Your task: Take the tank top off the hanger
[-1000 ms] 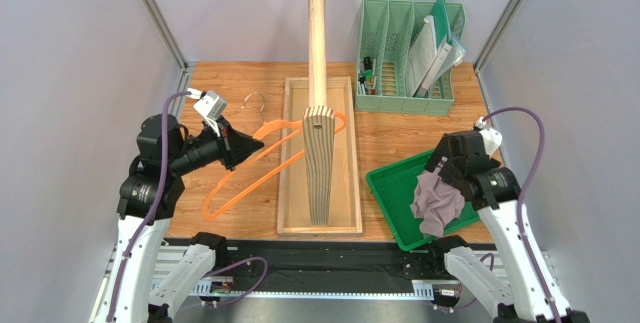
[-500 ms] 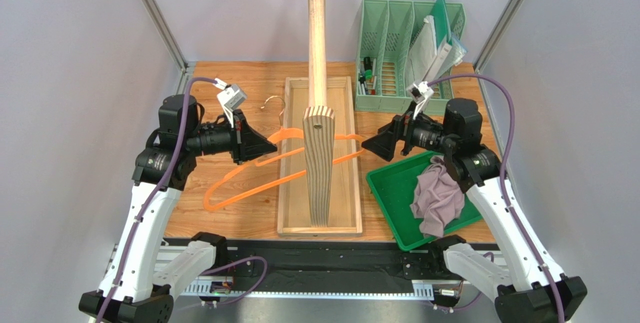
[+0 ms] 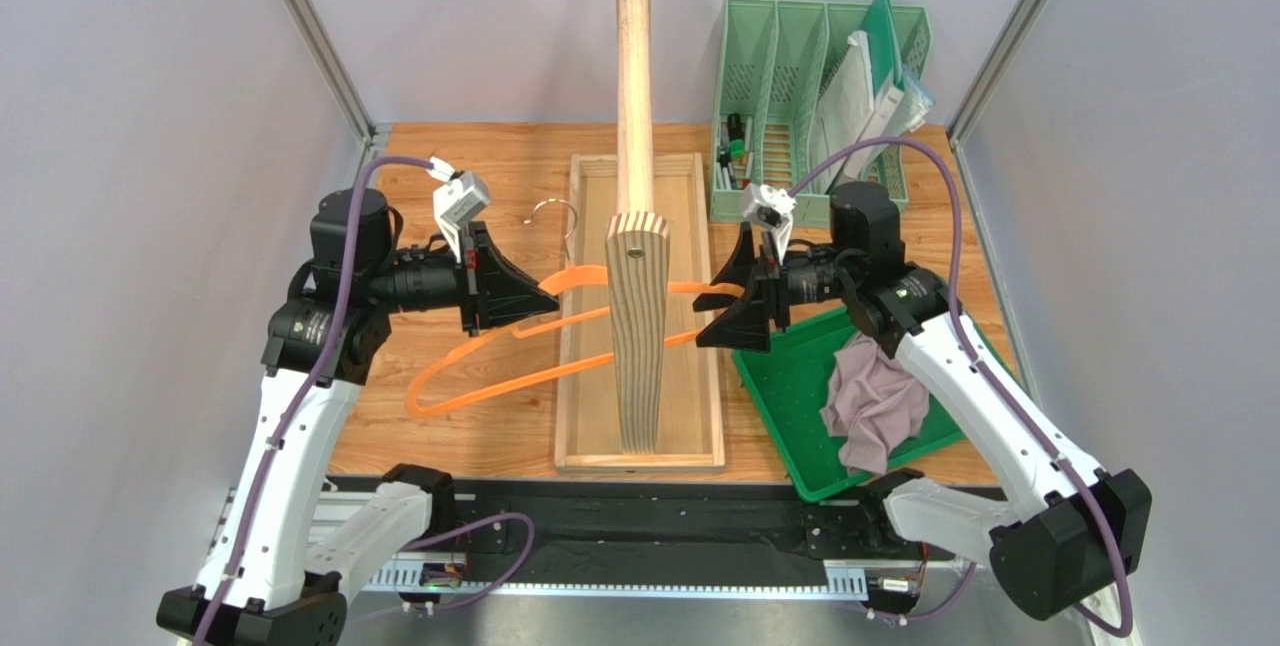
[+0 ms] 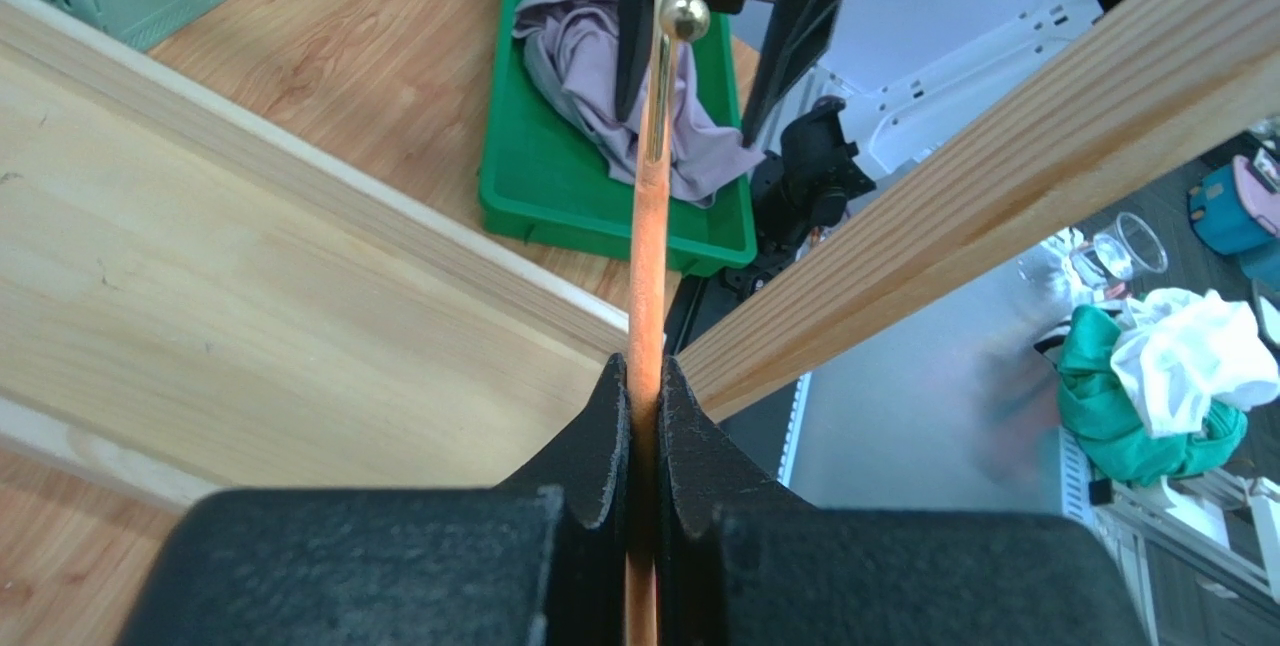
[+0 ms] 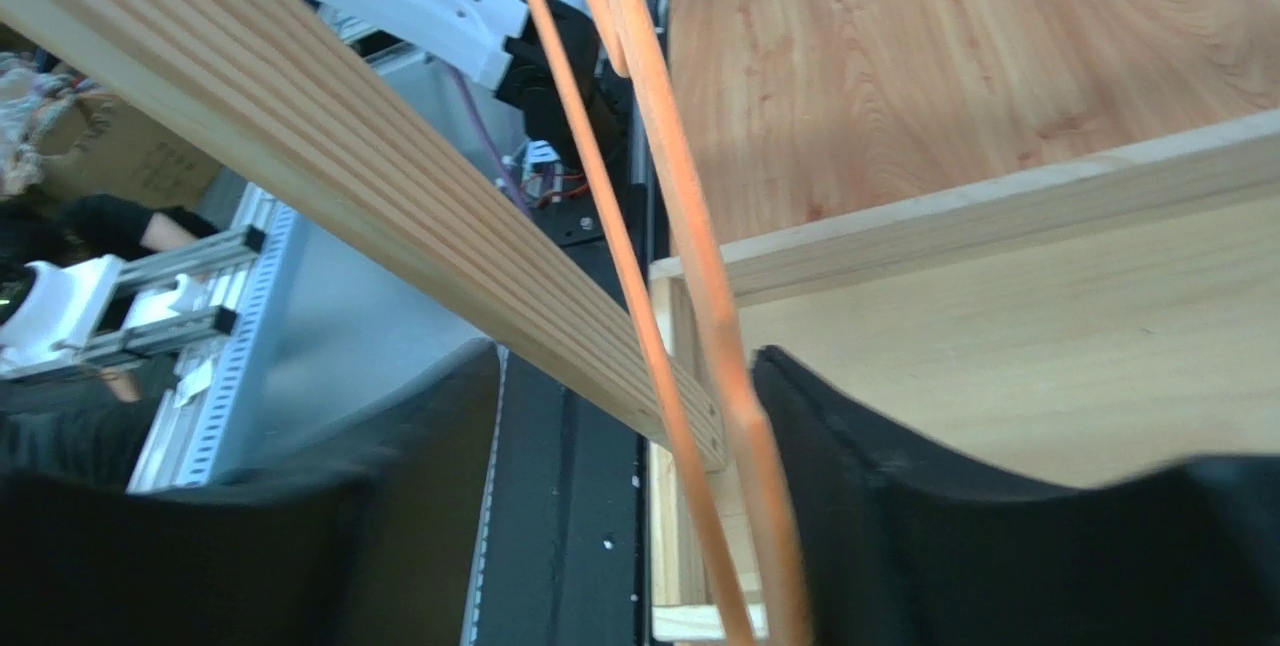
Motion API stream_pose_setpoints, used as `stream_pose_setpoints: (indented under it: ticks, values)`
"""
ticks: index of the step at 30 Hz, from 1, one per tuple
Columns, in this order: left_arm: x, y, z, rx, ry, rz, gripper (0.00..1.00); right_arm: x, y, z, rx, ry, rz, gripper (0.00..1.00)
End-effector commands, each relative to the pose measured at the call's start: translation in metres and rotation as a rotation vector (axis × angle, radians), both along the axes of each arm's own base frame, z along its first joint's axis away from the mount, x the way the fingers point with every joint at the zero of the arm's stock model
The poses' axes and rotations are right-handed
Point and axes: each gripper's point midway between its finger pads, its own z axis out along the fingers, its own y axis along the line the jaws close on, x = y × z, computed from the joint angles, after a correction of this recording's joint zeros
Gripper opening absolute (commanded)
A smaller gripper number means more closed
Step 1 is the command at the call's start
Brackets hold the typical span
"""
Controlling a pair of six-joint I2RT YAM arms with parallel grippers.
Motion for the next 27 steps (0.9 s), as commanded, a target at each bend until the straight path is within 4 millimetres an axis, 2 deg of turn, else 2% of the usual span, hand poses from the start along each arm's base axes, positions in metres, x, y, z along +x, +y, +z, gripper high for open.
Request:
stream_pose_setpoints:
  ticks: [1,3,4,6,7,8,9,11,12,13,14,15,16,17,20,21,23,24,27]
  values:
    - [-0.016,-0.002,0.024,-0.044,-0.108,-0.072,0.00,-0.010,0.008,0.015,0.042,-0.067,0.100,0.37]
    - [-0.017,-0.002,0.025,-0.042,-0.113,-0.065,0.00,-0.011,0.009,0.017,0.042,-0.064,0.099,0.14]
    - [-0.016,-0.002,0.024,-0.039,-0.109,-0.059,0.00,-0.007,0.010,0.017,0.037,-0.072,0.074,0.00]
    - [-0.010,0.001,0.023,-0.019,-0.103,-0.009,0.00,0.001,0.009,0.017,0.018,-0.087,0.010,0.00]
    - [-0.008,0.002,0.025,-0.014,-0.104,0.009,0.03,0.004,0.008,0.016,0.012,-0.091,-0.017,0.00]
    - [0.001,0.007,0.023,0.006,-0.099,0.076,0.10,0.008,0.007,0.016,0.003,-0.100,-0.049,0.00]
    - [0.004,0.009,0.025,0.009,-0.092,0.122,0.24,0.016,0.005,0.016,-0.012,-0.110,-0.121,0.00]
    - [0.015,0.016,0.027,0.020,-0.101,0.217,0.39,0.023,0.003,0.020,0.002,-0.132,-0.174,0.00]
    - [0.014,0.019,0.031,0.013,-0.113,0.240,0.44,0.024,0.003,0.015,0.004,-0.133,-0.192,0.00]
    - [0.015,0.021,0.034,0.006,-0.102,0.271,0.54,0.026,0.002,0.024,0.032,-0.148,-0.216,0.00]
    - [0.023,0.028,0.034,0.017,-0.109,0.346,0.70,0.027,0.002,0.025,0.037,-0.149,-0.229,0.00]
    - [0.023,0.035,0.039,0.017,-0.126,0.401,0.81,0.031,0.001,0.026,0.040,-0.157,-0.253,0.00]
    - [0.025,0.043,0.043,0.019,-0.134,0.467,0.87,0.031,0.000,0.028,0.045,-0.155,-0.269,0.00]
    - [0.036,0.060,0.042,0.048,-0.133,0.601,0.88,0.035,-0.002,0.030,0.045,-0.162,-0.296,0.00]
    - [0.035,0.099,0.054,0.061,-0.181,0.837,0.90,0.054,-0.016,0.029,0.024,-0.176,-0.405,0.00]
    - [0.026,0.107,0.062,0.044,-0.214,0.878,0.90,0.060,-0.021,0.028,0.013,-0.172,-0.435,0.00]
    - [0.021,0.122,0.066,0.026,-0.238,0.965,0.93,0.073,-0.035,0.032,0.011,-0.160,-0.496,0.00]
    - [0.013,0.127,0.071,0.005,-0.264,0.982,0.93,0.080,-0.042,0.029,-0.009,-0.145,-0.539,0.00]
    - [0.004,0.135,0.075,-0.012,-0.286,1.024,0.92,0.099,-0.066,0.036,-0.020,-0.109,-0.656,0.00]
